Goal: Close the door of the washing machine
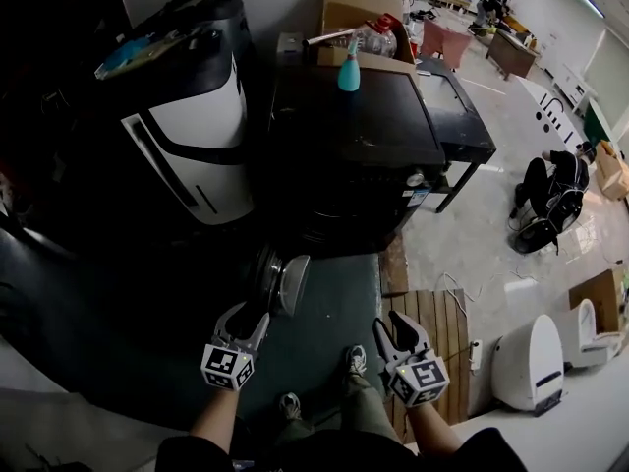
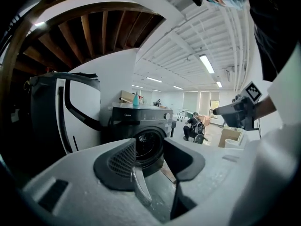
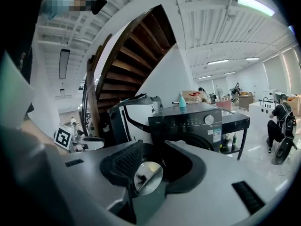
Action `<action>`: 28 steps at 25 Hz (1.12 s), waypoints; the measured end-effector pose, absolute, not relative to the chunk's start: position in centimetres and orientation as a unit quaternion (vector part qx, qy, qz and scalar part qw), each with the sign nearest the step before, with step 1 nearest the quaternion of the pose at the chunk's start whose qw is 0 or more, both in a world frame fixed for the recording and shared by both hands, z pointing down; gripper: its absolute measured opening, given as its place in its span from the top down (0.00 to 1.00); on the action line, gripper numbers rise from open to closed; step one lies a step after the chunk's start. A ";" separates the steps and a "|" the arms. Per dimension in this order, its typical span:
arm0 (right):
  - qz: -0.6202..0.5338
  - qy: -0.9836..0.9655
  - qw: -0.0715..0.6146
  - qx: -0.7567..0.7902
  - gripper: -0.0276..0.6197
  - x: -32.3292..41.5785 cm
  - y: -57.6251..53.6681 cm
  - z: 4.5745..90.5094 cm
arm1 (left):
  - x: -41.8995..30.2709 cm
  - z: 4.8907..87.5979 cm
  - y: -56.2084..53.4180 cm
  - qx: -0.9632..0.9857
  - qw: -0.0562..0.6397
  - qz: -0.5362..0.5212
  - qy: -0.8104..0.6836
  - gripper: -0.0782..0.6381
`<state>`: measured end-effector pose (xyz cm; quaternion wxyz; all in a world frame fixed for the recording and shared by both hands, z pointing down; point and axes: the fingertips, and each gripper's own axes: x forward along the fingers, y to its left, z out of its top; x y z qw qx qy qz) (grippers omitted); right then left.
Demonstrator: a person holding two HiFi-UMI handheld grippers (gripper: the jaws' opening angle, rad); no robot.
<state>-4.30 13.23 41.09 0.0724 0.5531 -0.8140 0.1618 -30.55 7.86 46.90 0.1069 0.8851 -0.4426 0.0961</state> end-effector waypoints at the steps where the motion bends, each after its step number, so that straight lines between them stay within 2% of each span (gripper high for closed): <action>1: 0.161 -0.816 0.075 0.550 0.77 -4.0 12.5 41.5 | -30.7 47.9 7.2 0.881 0.113 0.100 -0.449 0.64; 20: 0.201 -0.844 0.122 0.482 0.74 -3.4 5.2 50.2 | -35.1 63.0 0.2 0.798 0.234 0.186 -0.523 0.43; 28: 0.214 -0.836 0.117 0.491 0.74 -2.0 4.3 51.1 | -34.3 64.6 0.1 0.790 0.262 0.196 -0.518 0.44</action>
